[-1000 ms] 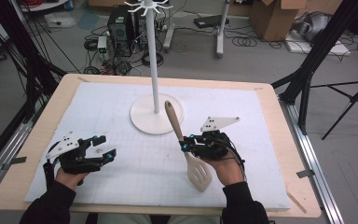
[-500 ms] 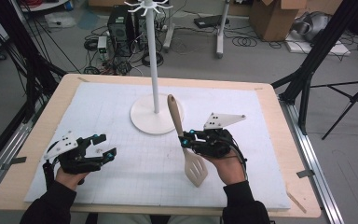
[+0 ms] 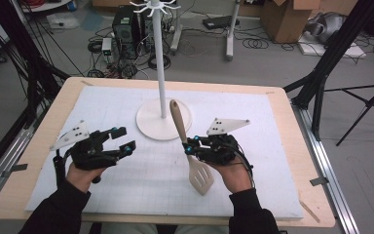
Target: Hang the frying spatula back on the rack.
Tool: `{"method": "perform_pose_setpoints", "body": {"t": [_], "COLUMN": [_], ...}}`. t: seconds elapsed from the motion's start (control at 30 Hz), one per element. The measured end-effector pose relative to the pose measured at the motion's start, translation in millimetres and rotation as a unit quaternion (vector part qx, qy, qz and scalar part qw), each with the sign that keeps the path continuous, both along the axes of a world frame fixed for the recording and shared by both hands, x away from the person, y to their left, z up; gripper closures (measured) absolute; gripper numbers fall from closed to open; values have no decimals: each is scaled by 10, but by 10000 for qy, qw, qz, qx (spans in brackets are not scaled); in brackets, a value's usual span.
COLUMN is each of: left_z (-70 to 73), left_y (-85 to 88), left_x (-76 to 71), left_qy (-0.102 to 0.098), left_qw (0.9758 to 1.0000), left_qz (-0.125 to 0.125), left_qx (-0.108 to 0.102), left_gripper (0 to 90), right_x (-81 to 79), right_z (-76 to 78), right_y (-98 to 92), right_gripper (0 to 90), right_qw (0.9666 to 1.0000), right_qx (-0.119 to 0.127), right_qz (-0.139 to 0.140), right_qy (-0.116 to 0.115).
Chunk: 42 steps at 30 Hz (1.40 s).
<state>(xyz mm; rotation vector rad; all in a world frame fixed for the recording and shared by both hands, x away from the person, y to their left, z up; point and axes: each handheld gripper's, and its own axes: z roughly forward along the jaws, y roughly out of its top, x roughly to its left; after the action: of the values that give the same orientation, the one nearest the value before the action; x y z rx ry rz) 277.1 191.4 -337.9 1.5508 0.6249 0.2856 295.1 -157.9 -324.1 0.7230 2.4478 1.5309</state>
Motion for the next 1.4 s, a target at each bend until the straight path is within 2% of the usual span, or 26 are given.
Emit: {"method": "perform_pose_setpoints", "body": {"t": [0.07,0.2,0.37,0.5,0.63,0.8,0.9,1.07,1.2,1.4], "left_z": [119,243,284,313,354,385,378,377,376,389], "left_y": [-149,-365,-570,-707,-810,-879,-889,-899,-909,-912], "left_x": [32,91,152,205,225,224,239,249,246,246], "left_qy": [-93,-134,-88,56,64,49,158,170,159,293], "left_qw": [9998,9993,9988,9988,9986,9987,9988,9987,9985,9982], "left_qz": [-184,-316,-415,-466,-504,-495,-394,-436,-499,-523], "left_qx": [86,175,227,163,149,147,240,203,170,97], "left_gripper": [376,374,382,426,450,496,529,588,668,726], "right_x": [2,-4,-9,-9,-13,-15,-17,-7,-5,-1], "right_z": [7,24,51,64,83,111,120,120,120,121], "right_y": [26,63,78,84,93,118,128,144,158,173], "right_gripper": [775,774,774,774,774,774,774,773,773,773], "right_qw": [10000,10000,10000,10000,10000,9999,10000,9999,9999,9999], "right_qx": [6,-16,-8,-22,-42,-48,-43,-78,-81,-73], "right_qz": [43,86,94,81,82,83,73,91,101,79], "right_qy": [-21,-1,-29,-33,-36,-45,-52,-74,-61,-56]}}
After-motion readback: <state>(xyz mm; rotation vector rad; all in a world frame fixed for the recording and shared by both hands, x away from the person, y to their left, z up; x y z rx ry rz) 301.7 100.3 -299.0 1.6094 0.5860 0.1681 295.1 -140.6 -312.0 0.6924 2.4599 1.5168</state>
